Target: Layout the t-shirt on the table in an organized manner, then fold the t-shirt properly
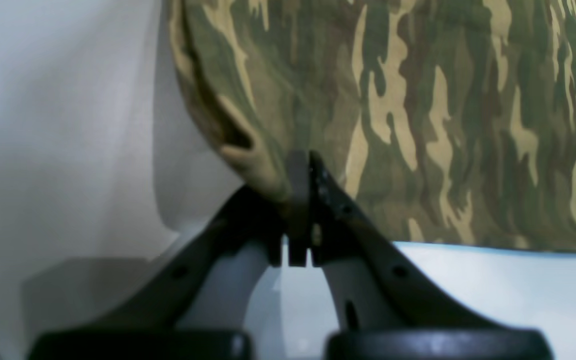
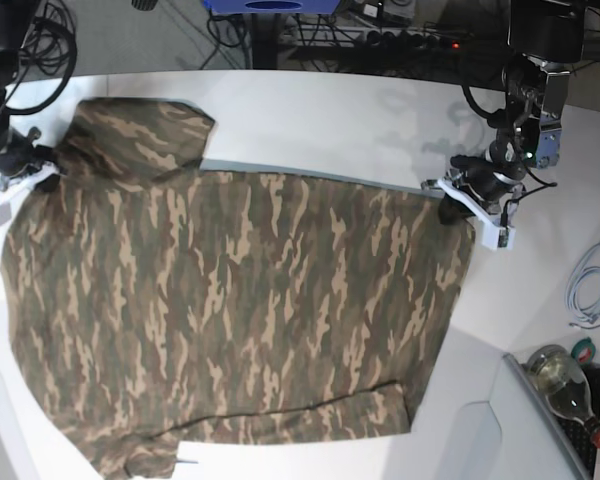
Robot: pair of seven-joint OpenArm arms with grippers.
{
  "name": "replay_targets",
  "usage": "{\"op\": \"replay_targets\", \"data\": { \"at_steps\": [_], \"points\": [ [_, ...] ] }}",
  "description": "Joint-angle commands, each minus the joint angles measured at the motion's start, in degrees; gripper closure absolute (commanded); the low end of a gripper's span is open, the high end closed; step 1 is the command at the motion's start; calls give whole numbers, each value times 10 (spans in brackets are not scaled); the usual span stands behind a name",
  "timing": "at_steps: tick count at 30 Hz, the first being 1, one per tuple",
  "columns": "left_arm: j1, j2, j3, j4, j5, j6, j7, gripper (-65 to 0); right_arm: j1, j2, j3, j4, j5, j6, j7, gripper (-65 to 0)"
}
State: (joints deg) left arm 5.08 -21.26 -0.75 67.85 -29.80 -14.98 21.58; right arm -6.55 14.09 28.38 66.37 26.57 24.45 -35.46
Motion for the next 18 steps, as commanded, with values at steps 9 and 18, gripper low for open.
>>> {"op": "replay_targets", "data": {
  "at_steps": [9,18],
  "points": [
    [12,29,-5,36,67,1,-11,0,-40,2,51,98,7,-1,-6,-482],
    [14,29,-5,46,67,1,-11,0,-156,-74,44,205,5,30,-21,-546]
  ]
}}
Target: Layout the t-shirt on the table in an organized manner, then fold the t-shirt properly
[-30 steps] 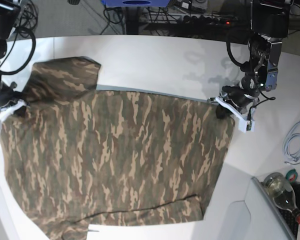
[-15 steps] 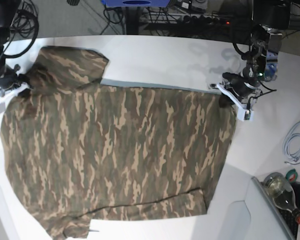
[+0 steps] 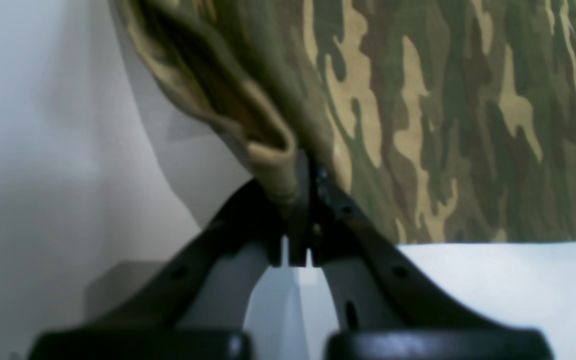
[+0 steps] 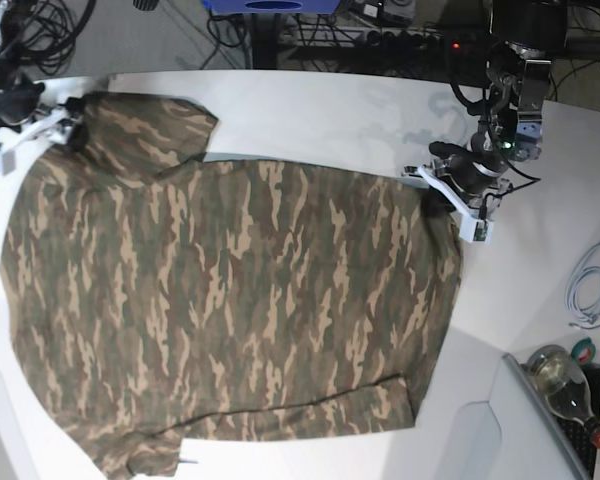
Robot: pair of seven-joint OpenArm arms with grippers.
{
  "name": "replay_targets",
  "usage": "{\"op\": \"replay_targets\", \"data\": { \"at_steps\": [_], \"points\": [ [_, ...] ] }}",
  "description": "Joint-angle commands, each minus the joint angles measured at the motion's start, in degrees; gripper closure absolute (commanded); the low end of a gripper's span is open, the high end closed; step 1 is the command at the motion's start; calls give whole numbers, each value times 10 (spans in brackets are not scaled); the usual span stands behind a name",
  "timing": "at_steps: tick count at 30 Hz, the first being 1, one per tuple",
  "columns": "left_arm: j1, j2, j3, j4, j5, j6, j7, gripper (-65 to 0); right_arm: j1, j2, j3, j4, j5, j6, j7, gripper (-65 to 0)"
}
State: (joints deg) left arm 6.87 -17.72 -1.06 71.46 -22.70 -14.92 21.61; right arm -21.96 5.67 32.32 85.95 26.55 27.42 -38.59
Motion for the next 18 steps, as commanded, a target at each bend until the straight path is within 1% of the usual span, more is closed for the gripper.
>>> {"op": "replay_targets", "data": {
  "at_steps": [1,2,3,5,13,15,16,17,18],
  "points": [
    [-4,-6,-2,10,-4,0,-11,0,-2,5,1,2,5,13,10,-545],
    [-4,-6,-2,10,-4,0,-11,0,-2,5,0,-5,5,21,10,-545],
    [-4,-6,-2,10,-4,0,-11,0,-1,4,-1,-11,5,22,8,-545],
    [-4,-6,-2,10,-4,0,-11,0,0,-5,-11,-26,4,21,10,-545],
    [-2,-8,-3,10,-5,0,-9,0,-12,-11,-52,-37,4,21,6,-542],
    [3,-9,-4,16,-5,0,-10,0,-23,-18,-69,-36,5,21,6,-540],
    [5,-9,-4,23,-5,0,-8,0,-30,-25,-71,-34,5,21,6,-533],
    [10,-9,-4,29,-5,0,-7,0,-35,-28,-71,-33,5,23,7,-507],
    [13,-9,-4,37,-5,0,-7,0,-39,-31,-71,-27,5,24,6,-453]
  ]
}}
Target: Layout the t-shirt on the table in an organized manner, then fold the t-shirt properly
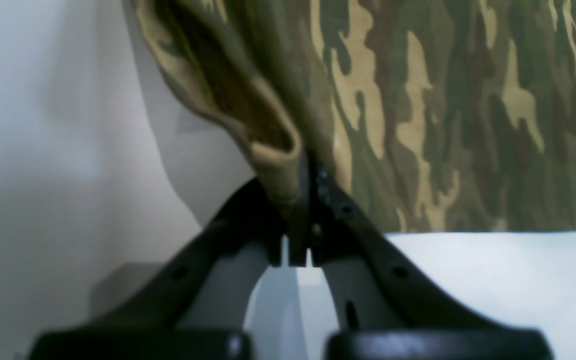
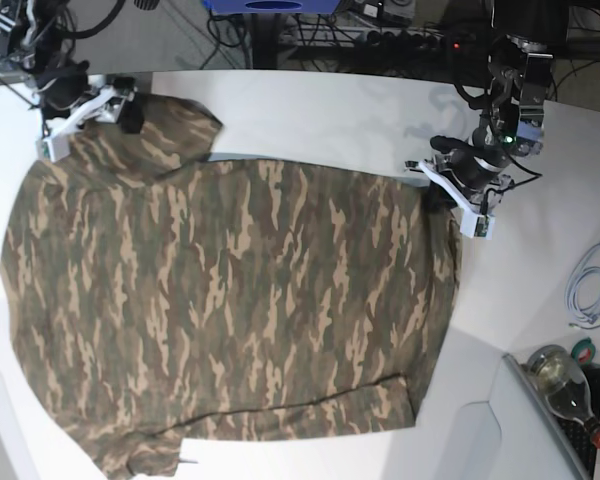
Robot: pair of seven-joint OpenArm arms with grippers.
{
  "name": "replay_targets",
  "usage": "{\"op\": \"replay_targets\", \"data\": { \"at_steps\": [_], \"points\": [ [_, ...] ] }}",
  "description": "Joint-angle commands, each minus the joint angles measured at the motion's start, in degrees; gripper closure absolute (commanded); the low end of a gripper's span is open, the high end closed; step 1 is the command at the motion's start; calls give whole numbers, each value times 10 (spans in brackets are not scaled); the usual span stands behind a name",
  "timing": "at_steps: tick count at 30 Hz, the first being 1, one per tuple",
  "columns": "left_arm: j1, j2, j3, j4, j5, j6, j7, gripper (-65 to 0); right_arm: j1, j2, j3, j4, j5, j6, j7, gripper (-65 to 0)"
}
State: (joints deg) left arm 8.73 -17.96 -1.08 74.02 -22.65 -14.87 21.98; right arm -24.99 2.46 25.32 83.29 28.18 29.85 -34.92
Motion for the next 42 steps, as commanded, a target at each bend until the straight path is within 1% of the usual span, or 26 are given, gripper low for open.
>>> {"op": "replay_targets", "data": {
  "at_steps": [1,3,5,6,8,9,11,14,17,19,22,28,32,34,36,40,42],
  "points": [
    [-2,-6,-4,22,-5,0,-11,0,-13,1,-2,7,-11,0,-31,-378],
    [8,-7,-12,38,-5,0,-10,0,-27,1,-2,32,-10,1,-31,-191],
    [19,-5,-42,49,-3,0,-10,0,-34,1,0,62,-9,-3,-33,-3],
    [23,-4,-56,51,-3,0,-10,0,-40,1,0,76,-9,-4,-39,0],
    [27,-4,-76,50,-4,0,-10,0,-44,1,2,99,-9,-4,-57,-26],
    [27,-5,-83,49,-4,0,-10,0,-46,1,10,109,-9,-4,-67,-8],
    [38,-6,-91,51,-2,0,-10,0,-46,0,24,129,-9,-4,-96,0],
    [46,-7,-90,56,-2,0,-10,0,-47,0,44,173,-9,-4,-151,-3],
    [56,-6,-85,60,-2,0,-10,0,-44,-13,48,212,-9,-4,-185,-3],
    [57,-5,-84,63,-2,0,-10,0,-42,-20,42,217,-9,-4,-202,-3],
    [58,-4,-84,63,-2,0,-10,0,-41,-36,41,207,-12,-4,-210,-3],
    [93,-4,-90,82,-2,0,-10,0,-55,-34,41,163,-12,2,-209,-3],
    [127,-4,-91,123,-2,0,-10,0,-72,-34,40,189,-10,4,-210,-3],
    [141,-3,-92,138,-3,0,-10,0,-76,-34,40,208,-10,21,-210,-2],
    [150,-3,-92,146,-5,0,-10,0,-76,-34,40,226,-10,32,-221,-2],
    [149,0,-92,150,-6,0,-9,0,-65,-34,40,272,-12,32,-229,-2],
    [147,9,-102,163,-6,0,-9,0,-49,-34,40,286,-12,32,-246,-2]
  ]
}}
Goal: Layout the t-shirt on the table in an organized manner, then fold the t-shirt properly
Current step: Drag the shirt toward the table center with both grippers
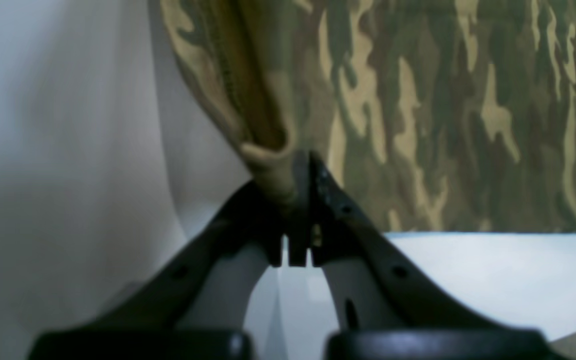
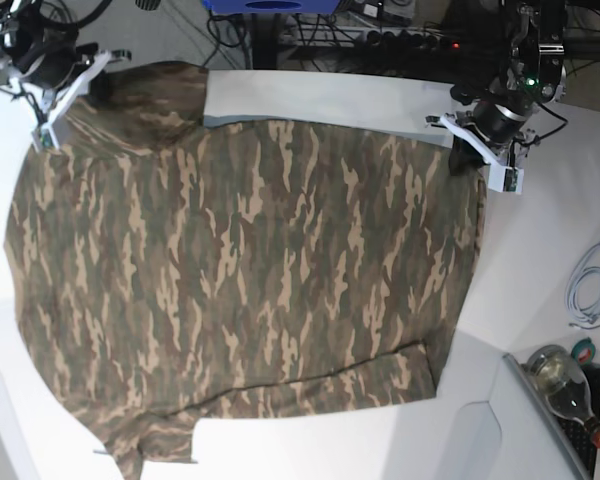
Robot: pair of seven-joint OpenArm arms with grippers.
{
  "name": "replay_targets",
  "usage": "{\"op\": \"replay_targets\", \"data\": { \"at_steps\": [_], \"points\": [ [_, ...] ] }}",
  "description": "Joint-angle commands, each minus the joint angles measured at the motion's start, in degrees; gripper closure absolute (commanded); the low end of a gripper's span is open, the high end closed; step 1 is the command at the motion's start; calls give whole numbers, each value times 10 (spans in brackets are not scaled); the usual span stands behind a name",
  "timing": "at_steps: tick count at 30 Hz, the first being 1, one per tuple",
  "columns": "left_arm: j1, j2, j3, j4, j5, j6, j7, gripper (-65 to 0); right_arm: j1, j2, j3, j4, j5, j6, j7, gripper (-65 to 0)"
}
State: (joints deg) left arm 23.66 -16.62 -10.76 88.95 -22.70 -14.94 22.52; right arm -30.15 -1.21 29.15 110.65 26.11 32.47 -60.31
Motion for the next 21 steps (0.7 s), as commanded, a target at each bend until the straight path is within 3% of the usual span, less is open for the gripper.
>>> {"op": "replay_targets", "data": {
  "at_steps": [1,3,8,17,21],
  "points": [
    [-3,3,-16,22,-6,0,-14,0,14,4,2,15,8,5,-1,-2],
    [-7,20,-39,38,-6,0,2,0,42,13,4,16,8,5,-29,-2],
    [-80,57,-90,55,-5,0,118,0,116,34,2,15,8,5,-87,-2],
    [-174,99,-106,32,-2,0,175,0,262,71,2,-17,7,4,-166,-2],
    [-212,115,-125,-15,-5,1,175,0,310,91,2,-72,7,-35,-161,-2]
  ]
}}
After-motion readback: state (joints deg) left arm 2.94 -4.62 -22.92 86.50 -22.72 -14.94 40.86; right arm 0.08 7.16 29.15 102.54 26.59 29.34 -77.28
